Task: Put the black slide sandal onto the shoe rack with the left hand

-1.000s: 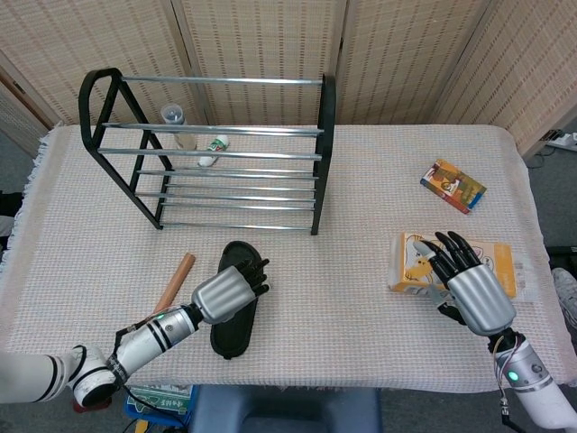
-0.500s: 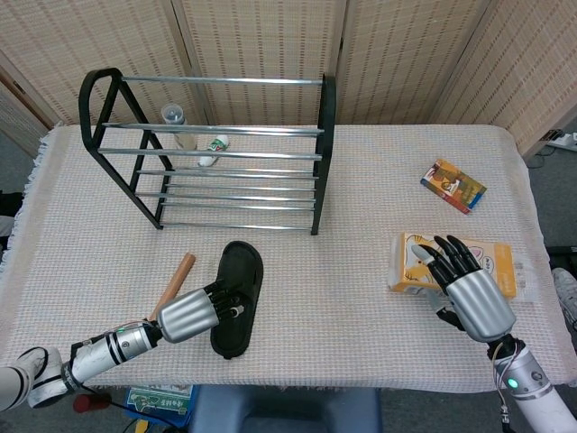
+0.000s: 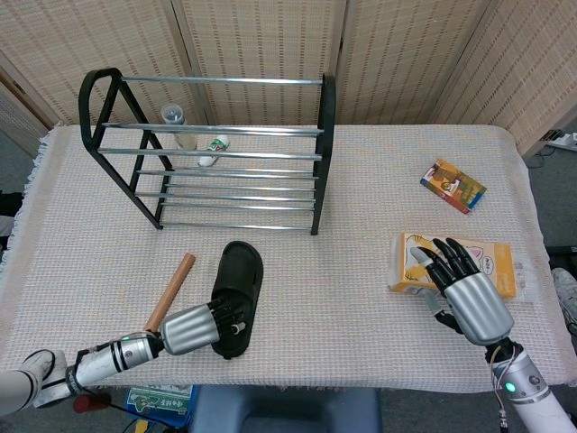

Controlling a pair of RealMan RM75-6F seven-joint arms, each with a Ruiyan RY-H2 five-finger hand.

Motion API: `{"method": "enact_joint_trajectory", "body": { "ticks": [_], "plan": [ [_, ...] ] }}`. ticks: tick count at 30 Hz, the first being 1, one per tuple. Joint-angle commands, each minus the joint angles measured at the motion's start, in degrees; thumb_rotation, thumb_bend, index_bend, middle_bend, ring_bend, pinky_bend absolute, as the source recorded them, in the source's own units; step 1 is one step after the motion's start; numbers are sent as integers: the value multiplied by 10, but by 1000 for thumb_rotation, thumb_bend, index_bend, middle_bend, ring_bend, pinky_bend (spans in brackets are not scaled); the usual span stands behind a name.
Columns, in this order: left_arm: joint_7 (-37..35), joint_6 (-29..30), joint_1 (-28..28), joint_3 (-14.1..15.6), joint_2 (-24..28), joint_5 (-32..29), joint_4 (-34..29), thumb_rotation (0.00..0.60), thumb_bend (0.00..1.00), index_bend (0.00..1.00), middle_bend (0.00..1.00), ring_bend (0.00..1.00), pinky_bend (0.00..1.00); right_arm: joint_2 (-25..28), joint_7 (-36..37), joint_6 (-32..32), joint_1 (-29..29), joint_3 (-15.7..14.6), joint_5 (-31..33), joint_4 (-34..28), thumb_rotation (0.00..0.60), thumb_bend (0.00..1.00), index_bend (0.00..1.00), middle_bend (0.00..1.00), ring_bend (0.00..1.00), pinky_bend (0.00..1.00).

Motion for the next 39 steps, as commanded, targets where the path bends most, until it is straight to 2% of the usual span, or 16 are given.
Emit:
{"method": "enact_joint_trajectory", "body": {
  "ticks": [1, 14, 28, 39],
  "plan": [
    [5, -10, -5, -6, -7, 6, -3, 600, 137, 197, 193, 59, 240, 1, 0, 1, -2, 0, 1, 0, 600, 543, 0, 140, 88, 59],
    [54, -58, -26, -28, -21, 23, -25, 600, 137, 186, 174, 54, 240, 1, 8, 7, -9, 2, 6, 6, 600, 543, 0, 140, 88, 58],
    [148, -161, -51, -59, 4, -4, -104, 600, 137, 190, 174, 48, 238, -3, 16, 11, -15, 3, 9, 15, 600, 543, 0, 141, 88, 59],
    [157, -193, -57, -69, 3, -22, -114, 600, 137, 246, 174, 52, 238, -3, 25, 14, -17, 5, 12, 23, 600, 543, 0, 141, 88, 58]
  ]
}}
